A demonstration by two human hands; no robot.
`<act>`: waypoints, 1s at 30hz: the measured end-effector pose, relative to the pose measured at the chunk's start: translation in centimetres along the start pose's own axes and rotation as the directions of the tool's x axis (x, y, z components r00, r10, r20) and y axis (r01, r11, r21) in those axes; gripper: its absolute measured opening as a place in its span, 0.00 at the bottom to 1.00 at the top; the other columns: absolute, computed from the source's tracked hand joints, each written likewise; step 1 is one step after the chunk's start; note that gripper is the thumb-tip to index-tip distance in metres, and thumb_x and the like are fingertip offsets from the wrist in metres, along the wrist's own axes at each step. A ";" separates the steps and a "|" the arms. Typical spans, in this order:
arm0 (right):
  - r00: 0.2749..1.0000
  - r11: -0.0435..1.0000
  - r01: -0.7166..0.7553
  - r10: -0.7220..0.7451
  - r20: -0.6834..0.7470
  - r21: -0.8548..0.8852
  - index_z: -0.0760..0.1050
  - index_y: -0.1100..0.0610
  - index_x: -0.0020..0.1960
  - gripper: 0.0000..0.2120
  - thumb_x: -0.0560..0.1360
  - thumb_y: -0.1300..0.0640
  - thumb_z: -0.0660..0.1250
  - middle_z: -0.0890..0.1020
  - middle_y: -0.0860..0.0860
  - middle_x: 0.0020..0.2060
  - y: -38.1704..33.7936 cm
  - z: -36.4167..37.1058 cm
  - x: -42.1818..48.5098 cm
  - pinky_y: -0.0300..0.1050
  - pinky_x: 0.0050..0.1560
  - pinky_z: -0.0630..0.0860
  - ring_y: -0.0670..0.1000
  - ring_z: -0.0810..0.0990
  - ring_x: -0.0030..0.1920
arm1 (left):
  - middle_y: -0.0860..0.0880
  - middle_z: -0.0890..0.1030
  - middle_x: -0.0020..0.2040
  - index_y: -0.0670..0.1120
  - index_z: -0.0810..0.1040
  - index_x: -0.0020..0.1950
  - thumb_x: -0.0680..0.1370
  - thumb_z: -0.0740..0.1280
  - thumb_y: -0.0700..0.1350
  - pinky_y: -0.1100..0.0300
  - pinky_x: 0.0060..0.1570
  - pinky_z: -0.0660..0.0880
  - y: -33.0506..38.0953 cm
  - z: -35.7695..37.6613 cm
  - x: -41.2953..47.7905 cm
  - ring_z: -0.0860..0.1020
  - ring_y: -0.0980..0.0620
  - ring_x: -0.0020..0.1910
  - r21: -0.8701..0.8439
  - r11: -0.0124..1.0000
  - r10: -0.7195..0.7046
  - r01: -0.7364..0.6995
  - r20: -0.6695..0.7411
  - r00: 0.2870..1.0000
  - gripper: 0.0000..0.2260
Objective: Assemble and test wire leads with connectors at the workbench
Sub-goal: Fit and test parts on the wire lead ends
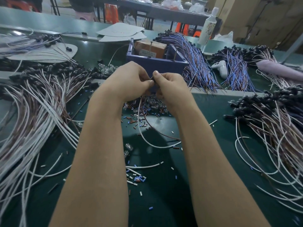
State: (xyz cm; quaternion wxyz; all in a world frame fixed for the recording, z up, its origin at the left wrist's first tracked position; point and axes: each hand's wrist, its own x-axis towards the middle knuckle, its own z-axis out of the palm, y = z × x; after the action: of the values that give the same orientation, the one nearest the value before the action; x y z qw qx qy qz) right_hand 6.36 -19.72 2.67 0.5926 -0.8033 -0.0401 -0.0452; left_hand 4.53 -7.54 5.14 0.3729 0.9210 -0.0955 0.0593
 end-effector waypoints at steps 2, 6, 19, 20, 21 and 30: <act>0.996 0.990 -0.075 0.080 -0.038 0.116 0.71 0.59 0.34 0.17 0.81 0.56 0.59 0.67 0.53 0.28 0.7 -0.7 0.4 0.48 0.35 0.61 0.51 0.64 0.30 | 0.46 0.84 0.40 0.46 0.81 0.42 0.78 0.67 0.45 0.54 0.50 0.78 -0.2 -0.2 -0.2 0.78 0.50 0.37 0.012 1.000 -0.029 0.029 0.066 0.997 0.06; 0.975 0.990 -0.144 0.140 -0.174 -0.007 0.72 0.67 0.37 0.17 0.81 0.58 0.59 0.71 0.56 0.31 2.7 -2.1 0.6 0.44 0.34 0.63 0.50 0.65 0.31 | 0.50 0.84 0.36 0.44 0.82 0.43 0.78 0.66 0.43 0.56 0.49 0.79 -1.0 -0.5 -0.4 0.77 0.56 0.32 -0.047 0.994 -0.097 0.098 0.004 0.995 0.07; 0.862 0.827 0.335 -0.076 0.501 -0.451 0.81 0.55 0.54 0.12 0.72 0.53 0.73 0.73 0.44 0.36 1.4 4.7 -2.5 0.38 0.46 0.72 0.44 0.73 0.38 | 0.51 0.84 0.40 0.50 0.76 0.47 0.78 0.66 0.43 0.62 0.43 0.81 1.3 -3.2 -2.2 0.81 0.60 0.35 -0.275 0.958 0.082 -0.082 -0.012 0.997 0.02; 0.851 0.806 0.341 -0.046 0.523 -0.484 0.80 0.56 0.55 0.11 0.73 0.54 0.72 0.74 0.47 0.40 1.4 5.0 -2.5 0.42 0.51 0.74 0.48 0.74 0.42 | 0.51 0.84 0.41 0.50 0.77 0.47 0.78 0.66 0.42 0.61 0.45 0.81 1.4 -3.2 -2.3 0.82 0.59 0.37 -0.276 0.957 0.093 -0.088 0.005 0.996 0.03; 0.849 0.787 0.338 -0.017 0.528 -0.517 0.79 0.56 0.54 0.10 0.74 0.55 0.71 0.75 0.50 0.44 1.4 5.2 -2.5 0.46 0.54 0.75 0.51 0.75 0.45 | 0.51 0.84 0.41 0.51 0.77 0.46 0.78 0.66 0.42 0.59 0.48 0.81 1.4 -3.2 -2.4 0.82 0.58 0.39 -0.278 0.957 0.093 -0.085 0.016 0.996 0.04; 0.960 0.867 0.243 -0.151 0.237 -0.434 0.73 0.51 0.43 0.06 0.75 0.58 0.69 0.75 0.45 0.34 0.4 1.2 -1.4 0.30 0.33 0.68 0.45 0.74 0.34 | 0.49 0.84 0.46 0.50 0.77 0.45 0.74 0.68 0.34 0.69 0.50 0.76 0.8 -2.4 -2.0 0.82 0.58 0.46 -0.379 0.913 0.134 -0.148 -0.062 0.989 0.10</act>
State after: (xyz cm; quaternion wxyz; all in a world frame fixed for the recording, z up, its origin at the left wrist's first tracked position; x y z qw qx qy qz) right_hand 5.00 -18.73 1.77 0.3713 -0.9125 -0.1682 -0.0351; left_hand 2.35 -6.22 7.06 0.5418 0.8201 -0.1649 0.0823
